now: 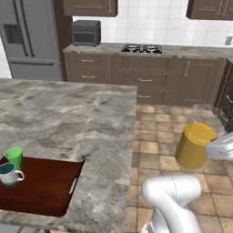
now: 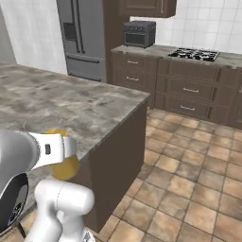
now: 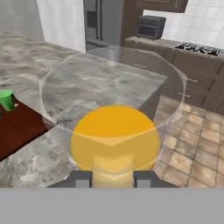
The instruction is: There is a tray on the dining counter. Grab the cup, mug, and pitcher and place them on the tray. The pitcher may be placed next to the tray if it cannot fit the tray.
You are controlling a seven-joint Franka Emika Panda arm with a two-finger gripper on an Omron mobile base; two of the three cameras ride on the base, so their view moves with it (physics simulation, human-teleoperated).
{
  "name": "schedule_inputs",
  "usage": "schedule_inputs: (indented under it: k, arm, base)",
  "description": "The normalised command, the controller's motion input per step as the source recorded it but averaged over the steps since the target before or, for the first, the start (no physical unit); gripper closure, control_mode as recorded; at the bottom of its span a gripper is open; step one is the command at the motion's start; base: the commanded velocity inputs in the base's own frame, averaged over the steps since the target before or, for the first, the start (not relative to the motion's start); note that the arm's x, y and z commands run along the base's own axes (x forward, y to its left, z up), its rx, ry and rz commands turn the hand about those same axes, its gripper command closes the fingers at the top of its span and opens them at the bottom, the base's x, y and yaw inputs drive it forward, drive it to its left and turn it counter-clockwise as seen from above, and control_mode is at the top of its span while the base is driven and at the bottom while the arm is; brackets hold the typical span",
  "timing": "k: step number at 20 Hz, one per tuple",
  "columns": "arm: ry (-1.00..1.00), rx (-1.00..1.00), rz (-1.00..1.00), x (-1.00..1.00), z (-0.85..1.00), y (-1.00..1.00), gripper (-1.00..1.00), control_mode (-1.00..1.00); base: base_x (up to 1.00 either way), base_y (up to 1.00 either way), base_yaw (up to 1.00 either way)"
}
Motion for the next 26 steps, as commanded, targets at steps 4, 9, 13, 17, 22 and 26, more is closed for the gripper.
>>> schedule_inputs:
  k: [4, 9, 13, 17, 22, 26]
  arm:
    - [0.0, 0.0, 0.0, 0.0, 0.0, 0.0, 1.0, 1.0]
    - [0.0, 0.0, 0.0, 0.0, 0.0, 0.0, 1.0, 1.0]
    - [0.0, 0.0, 0.0, 0.0, 0.0, 0.0, 1.0, 1.0]
    - [0.0, 0.0, 0.0, 0.0, 0.0, 0.0, 1.0, 1.0]
    - [0.0, 0.0, 0.0, 0.0, 0.0, 0.0, 1.0, 1.0]
    - [0.0, 0.0, 0.0, 0.0, 0.0, 0.0, 1.0, 1.0]
  base:
    - [-0.11, 0.98, -0.14]
    - [-0.66, 0.74, -0.31]
    - [-0.72, 1.0, -0.32]
    - [-0.51, 1.0, -0.26]
    - [-0.2, 0.99, -0.23]
    - [-0.58, 0.91, -0.29]
